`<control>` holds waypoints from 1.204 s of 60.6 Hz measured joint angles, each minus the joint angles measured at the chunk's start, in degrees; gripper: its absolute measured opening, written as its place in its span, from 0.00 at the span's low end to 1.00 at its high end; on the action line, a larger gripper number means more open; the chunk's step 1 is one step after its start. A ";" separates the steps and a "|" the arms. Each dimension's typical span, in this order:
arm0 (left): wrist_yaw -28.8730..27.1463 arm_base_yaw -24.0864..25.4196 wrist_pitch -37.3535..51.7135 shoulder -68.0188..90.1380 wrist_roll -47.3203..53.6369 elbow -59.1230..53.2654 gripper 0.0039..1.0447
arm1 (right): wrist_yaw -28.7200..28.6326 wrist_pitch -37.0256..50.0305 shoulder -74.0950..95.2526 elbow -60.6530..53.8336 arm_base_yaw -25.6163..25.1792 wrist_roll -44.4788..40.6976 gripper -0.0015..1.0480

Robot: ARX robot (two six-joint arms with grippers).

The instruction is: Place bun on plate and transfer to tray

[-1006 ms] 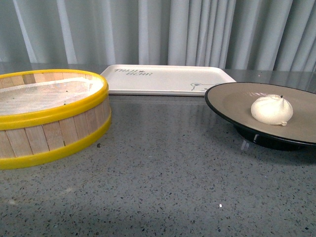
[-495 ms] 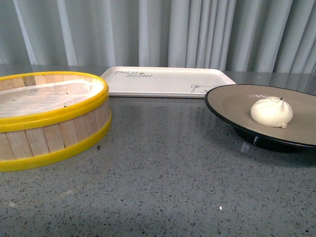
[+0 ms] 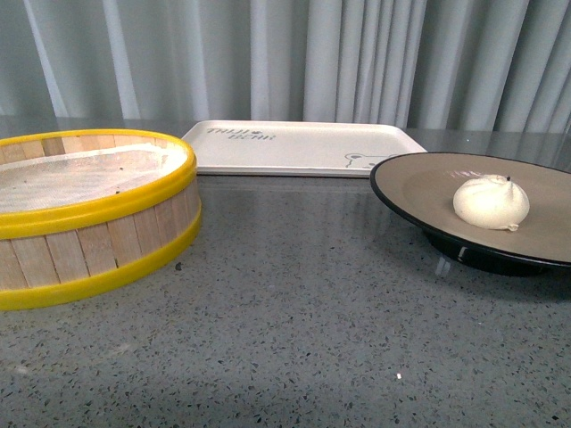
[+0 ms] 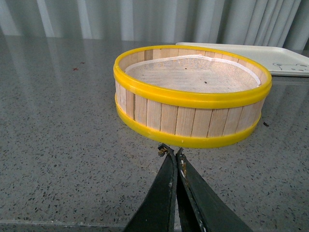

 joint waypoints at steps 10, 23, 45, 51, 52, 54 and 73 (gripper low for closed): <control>0.00 0.00 0.00 -0.02 0.00 0.00 0.04 | 0.00 0.00 0.00 0.00 0.00 0.00 0.92; 0.00 0.00 0.00 -0.02 -0.02 0.00 0.31 | 0.00 0.00 0.00 0.02 0.00 0.00 0.92; 0.00 0.00 0.00 -0.02 -0.02 0.00 0.90 | 0.02 0.00 0.00 0.02 0.00 0.00 0.92; 0.00 0.00 0.00 -0.02 -0.02 0.00 0.93 | 0.00 0.00 0.00 0.02 0.00 0.00 0.92; 0.00 0.00 0.00 -0.02 -0.02 0.00 0.94 | 0.00 0.00 0.00 0.02 0.00 0.00 0.92; 0.00 0.00 0.00 -0.02 -0.02 0.00 0.94 | 0.00 0.00 0.00 0.00 0.00 0.00 0.92; -0.22 0.00 0.00 -0.02 -0.02 0.00 0.94 | 18.80 7.41 8.85 1.33 3.30 -5.99 0.92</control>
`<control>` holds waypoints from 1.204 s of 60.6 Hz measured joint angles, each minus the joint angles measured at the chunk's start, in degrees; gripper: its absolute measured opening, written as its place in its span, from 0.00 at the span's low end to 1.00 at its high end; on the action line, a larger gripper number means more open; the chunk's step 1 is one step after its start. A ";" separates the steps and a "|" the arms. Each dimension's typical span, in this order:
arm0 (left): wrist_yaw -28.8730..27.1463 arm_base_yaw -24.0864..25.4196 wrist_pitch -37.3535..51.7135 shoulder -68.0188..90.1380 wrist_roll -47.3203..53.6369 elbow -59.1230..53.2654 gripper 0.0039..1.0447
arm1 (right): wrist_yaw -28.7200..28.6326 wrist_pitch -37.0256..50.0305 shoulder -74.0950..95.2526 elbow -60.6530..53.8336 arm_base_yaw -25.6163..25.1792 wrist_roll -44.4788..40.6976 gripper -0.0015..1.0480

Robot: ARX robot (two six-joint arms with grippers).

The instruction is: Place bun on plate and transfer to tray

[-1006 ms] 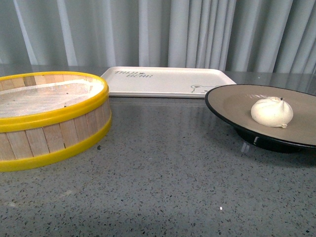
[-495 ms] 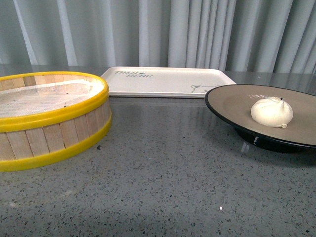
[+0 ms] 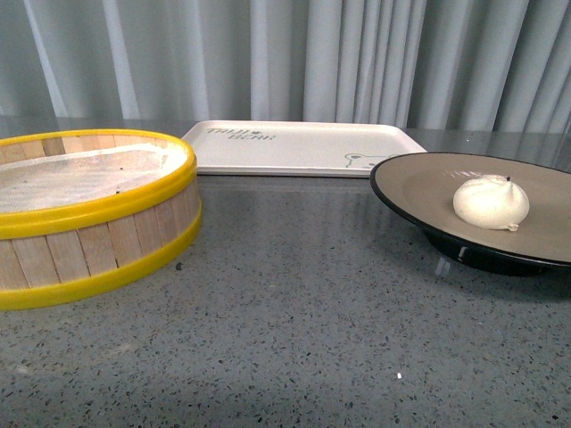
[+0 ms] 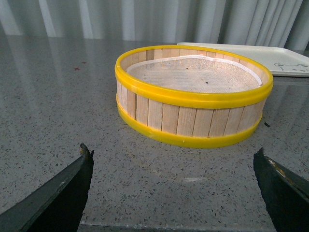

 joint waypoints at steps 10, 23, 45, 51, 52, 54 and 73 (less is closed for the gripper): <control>0.24 0.00 0.00 0.00 0.00 0.00 0.94 | -6.45 16.55 19.37 7.02 -9.81 2.89 0.92; 0.22 0.00 0.00 0.00 0.00 0.00 0.94 | -18.82 21.38 42.18 19.63 -19.12 18.71 0.92; 0.22 0.00 0.00 0.00 0.00 0.00 0.94 | -34.86 14.64 63.91 31.39 -14.14 61.16 0.92; 0.22 0.00 0.00 0.00 0.00 0.00 0.94 | -36.30 14.23 65.29 31.39 -11.67 65.66 0.92; 0.22 0.00 0.00 0.00 0.00 0.00 0.94 | -36.33 14.16 65.48 31.39 -11.28 66.07 0.92; 0.22 0.00 0.00 0.00 0.00 0.00 0.94 | -36.41 13.94 65.68 31.41 -10.64 66.77 0.92; 0.24 0.00 0.00 0.00 0.00 0.00 0.94 | -37.75 13.77 67.52 31.65 -6.75 70.38 0.92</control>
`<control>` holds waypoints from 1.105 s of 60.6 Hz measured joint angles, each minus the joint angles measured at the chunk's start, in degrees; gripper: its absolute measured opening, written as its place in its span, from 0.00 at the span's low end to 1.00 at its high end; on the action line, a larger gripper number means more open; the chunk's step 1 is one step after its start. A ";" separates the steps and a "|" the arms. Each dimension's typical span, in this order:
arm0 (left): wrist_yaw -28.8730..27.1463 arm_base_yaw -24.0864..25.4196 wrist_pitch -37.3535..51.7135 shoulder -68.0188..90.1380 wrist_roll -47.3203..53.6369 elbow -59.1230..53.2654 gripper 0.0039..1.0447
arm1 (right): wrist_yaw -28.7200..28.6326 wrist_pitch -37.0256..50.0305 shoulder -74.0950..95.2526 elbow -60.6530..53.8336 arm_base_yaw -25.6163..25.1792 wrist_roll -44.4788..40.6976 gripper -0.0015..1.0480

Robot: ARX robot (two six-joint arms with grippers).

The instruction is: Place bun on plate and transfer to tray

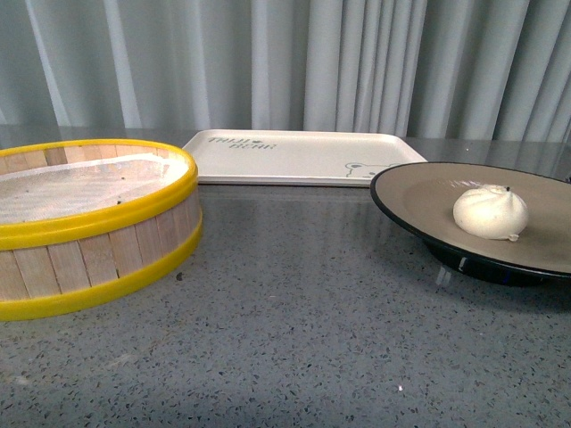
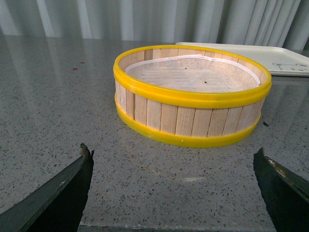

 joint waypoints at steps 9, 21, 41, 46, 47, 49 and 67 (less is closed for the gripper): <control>-0.02 0.00 0.00 0.00 0.00 0.00 0.94 | -0.66 0.98 1.66 0.90 -0.33 0.50 0.91; -0.02 0.00 0.00 0.00 0.00 0.00 0.94 | -0.83 1.29 3.15 1.49 -1.01 0.55 0.52; -0.02 0.00 0.00 0.00 0.00 0.00 0.94 | -0.92 3.30 1.55 0.20 -0.59 0.61 0.03; -0.02 0.00 0.00 0.00 0.00 0.00 0.94 | -0.83 4.20 -0.33 -0.37 0.13 0.68 0.03; -0.02 0.00 0.00 0.00 0.00 0.00 0.94 | -0.83 4.24 -0.90 -0.42 0.31 0.66 0.03; -0.02 0.00 0.00 0.00 0.00 0.00 0.94 | -0.81 4.37 -1.77 -0.44 0.59 0.66 0.03; -0.02 0.00 0.00 0.00 0.00 0.00 0.94 | -0.87 4.52 -8.09 0.74 1.75 -0.44 0.03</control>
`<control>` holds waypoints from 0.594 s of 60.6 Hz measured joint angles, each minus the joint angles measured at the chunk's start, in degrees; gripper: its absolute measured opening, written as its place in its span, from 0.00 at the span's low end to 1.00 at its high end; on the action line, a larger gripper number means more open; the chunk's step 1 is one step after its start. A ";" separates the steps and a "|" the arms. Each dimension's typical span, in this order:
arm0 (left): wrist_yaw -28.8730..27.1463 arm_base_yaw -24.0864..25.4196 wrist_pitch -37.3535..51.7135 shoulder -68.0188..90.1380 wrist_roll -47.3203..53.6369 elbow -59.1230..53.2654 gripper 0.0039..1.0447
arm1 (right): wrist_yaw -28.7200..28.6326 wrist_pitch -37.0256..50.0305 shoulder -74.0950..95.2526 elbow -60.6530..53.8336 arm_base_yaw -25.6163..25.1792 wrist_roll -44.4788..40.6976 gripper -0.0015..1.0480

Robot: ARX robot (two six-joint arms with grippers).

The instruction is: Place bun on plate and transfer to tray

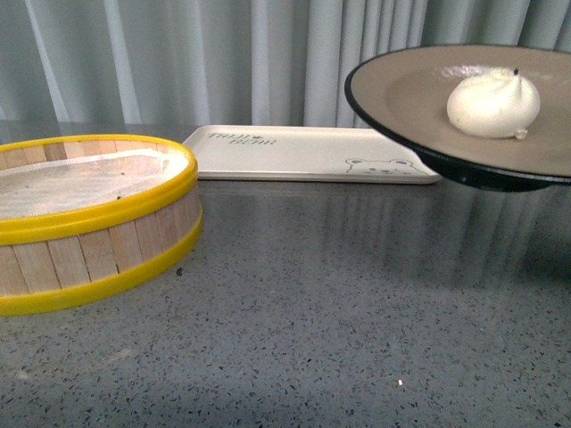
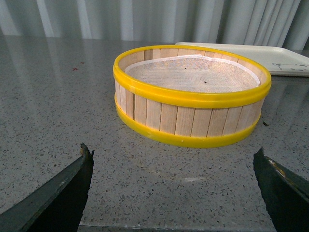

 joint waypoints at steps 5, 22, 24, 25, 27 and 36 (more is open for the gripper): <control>0.00 0.00 0.00 0.00 0.00 0.00 0.94 | 0.09 0.00 -0.02 2.64 -0.04 -0.33 0.03; 0.00 0.00 0.00 0.00 0.00 0.00 0.94 | -2.29 1.22 6.84 12.22 -3.82 -0.22 0.03; 0.00 0.00 0.00 0.00 0.00 0.00 0.94 | -2.45 1.55 7.96 13.09 -4.42 0.20 0.03; 0.00 0.00 0.00 0.00 0.00 0.00 0.94 | -2.56 1.73 8.68 13.70 -4.74 0.28 0.03; 0.00 0.00 0.00 0.00 0.00 0.00 0.94 | -2.86 1.99 9.86 14.67 -5.18 0.55 0.03; 0.00 0.00 0.00 0.00 0.00 0.00 0.94 | -2.99 2.01 15.56 20.15 -6.27 1.38 0.03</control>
